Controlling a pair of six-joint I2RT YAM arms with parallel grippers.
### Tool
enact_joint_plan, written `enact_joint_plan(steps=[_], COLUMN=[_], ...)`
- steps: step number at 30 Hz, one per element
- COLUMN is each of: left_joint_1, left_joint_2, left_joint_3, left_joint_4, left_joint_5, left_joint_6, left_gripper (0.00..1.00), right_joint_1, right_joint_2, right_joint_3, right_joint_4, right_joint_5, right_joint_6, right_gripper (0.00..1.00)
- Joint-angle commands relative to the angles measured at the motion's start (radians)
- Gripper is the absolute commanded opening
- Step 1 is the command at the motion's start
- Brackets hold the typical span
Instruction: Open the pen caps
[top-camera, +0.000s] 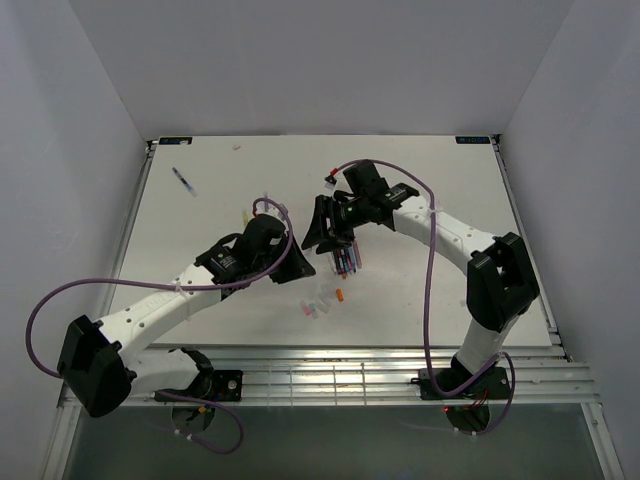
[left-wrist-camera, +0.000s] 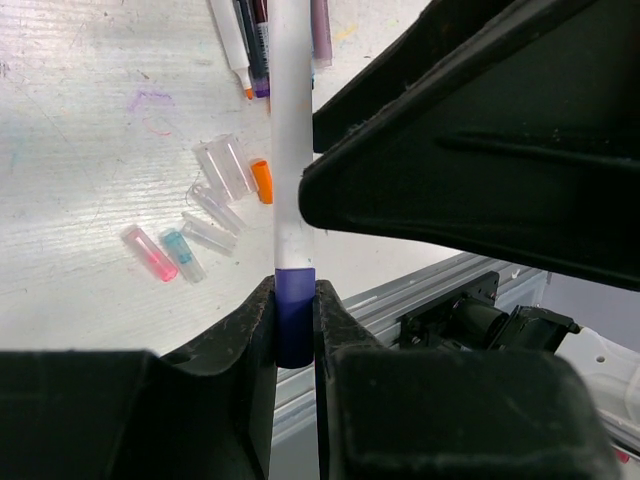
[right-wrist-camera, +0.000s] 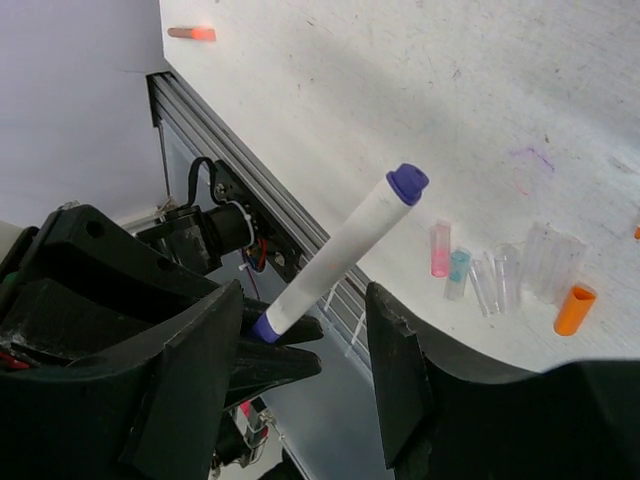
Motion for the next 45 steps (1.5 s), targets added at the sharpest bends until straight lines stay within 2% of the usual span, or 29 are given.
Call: enact_joint_plan(steps=[1, 7, 9, 10, 12, 13, 14, 16, 17, 19, 20, 23, 24, 28, 30, 31, 33, 34, 35, 36, 37, 38, 39, 42, 45], left_joint_1=[0.001, 0.003, 0.003, 0.001, 0.003, 0.003, 0.004, 0.006, 0.01, 0.017, 0.024, 0.053, 0.075, 0.102, 0.109, 0.11, 0.11, 0.106, 0.096, 0.095, 0.09, 0.089, 0.089, 0.078, 0.061], left_joint_2=[-0.027, -0.028, -0.028, -0.028, -0.028, -0.025, -0.025, -0.048, -0.063, -0.097, -0.13, -0.177, -0.2, -0.223, -0.226, -0.223, -0.198, -0.186, -0.178, -0.172, -0.163, -0.16, -0.154, -0.113, -0.082], left_joint_3=[0.043, 0.052, 0.057, 0.059, 0.059, 0.057, 0.048, 0.011, -0.018, -0.119, -0.148, -0.256, -0.277, -0.329, -0.34, -0.337, -0.285, -0.246, -0.169, -0.13, -0.098, -0.046, -0.021, 0.035, 0.046], left_joint_4=[0.012, 0.017, 0.017, 0.017, 0.037, 0.05, 0.087, 0.148, 0.257, 0.384, 0.476, 0.656, 0.675, 0.725, 0.733, 0.719, 0.599, 0.41, 0.318, 0.235, 0.083, 0.025, -0.03, -0.144, -0.167], left_joint_5=[-0.012, -0.012, -0.008, 0.006, 0.049, 0.077, 0.141, 0.21, 0.288, 0.354, 0.374, 0.457, 0.483, 0.5, 0.505, 0.508, 0.477, 0.415, 0.37, 0.312, 0.251, 0.147, 0.096, -0.015, -0.047], left_joint_6=[0.016, 0.022, 0.019, 0.012, -0.007, -0.028, -0.044, -0.088, -0.146, -0.208, -0.244, -0.291, -0.323, -0.344, -0.352, -0.345, -0.258, -0.215, -0.179, -0.15, -0.121, -0.11, -0.105, -0.075, -0.033], left_gripper=[0.0, 0.0, 0.0, 0.0, 0.0, 0.0, 0.0, 0.0, 0.0, 0.0, 0.0, 0.0, 0.0, 0.0, 0.0, 0.0, 0.0, 0.0, 0.0, 0.0, 0.0, 0.0, 0.0, 0.0, 0.0], right_joint_1=[0.009, 0.032, 0.036, 0.037, 0.036, 0.036, 0.031, 0.023, 0.014, 0.002, -0.01, -0.026, -0.026, -0.029, -0.034, -0.034, -0.038, -0.038, -0.026, -0.018, -0.011, 0.012, 0.026, 0.084, 0.094], right_joint_2=[0.017, 0.063, 0.077, 0.082, 0.083, 0.085, 0.085, 0.077, 0.061, 0.05, 0.042, 0.042, 0.045, 0.056, 0.063, 0.065, 0.051, 0.047, 0.057, 0.068, 0.085, 0.091, 0.096, 0.113, 0.114], right_joint_3=[0.034, 0.062, 0.062, 0.057, 0.037, 0.033, 0.025, -0.025, -0.05, -0.119, -0.144, -0.237, -0.247, -0.25, -0.271, -0.271, -0.195, -0.132, -0.062, 0.067, 0.116, 0.158, 0.228, 0.327, 0.341], right_joint_4=[0.075, 0.089, 0.101, 0.109, 0.133, 0.156, 0.173, 0.242, 0.347, 0.464, 0.62, 0.87, 0.994, 1.1, 1.222, 1.2, 0.954, 0.573, 0.401, 0.261, 0.062, -0.021, -0.081, -0.239, -0.274], right_joint_5=[-0.053, -0.073, -0.088, -0.095, -0.117, -0.13, -0.144, -0.208, -0.229, -0.317, -0.35, -0.463, -0.496, -0.507, -0.512, -0.5, -0.405, -0.333, -0.269, -0.121, -0.034, 0.055, 0.22, 0.486, 0.571], right_joint_6=[0.061, 0.098, 0.1, 0.1, 0.09, 0.075, 0.069, 0.064, 0.076, 0.113, 0.18, 0.328, 0.412, 0.494, 0.584, 0.575, 0.414, 0.157, 0.055, -0.019, -0.096, -0.12, -0.14, -0.195, -0.21], right_gripper=[0.59, 0.57, 0.51, 0.38, 0.19, 0.1, 0.08, 0.08, 0.08, 0.08, 0.08, 0.08, 0.08, 0.08, 0.08, 0.08, 0.08, 0.08, 0.08, 0.08, 0.08, 0.08, 0.08, 0.08, 0.08])
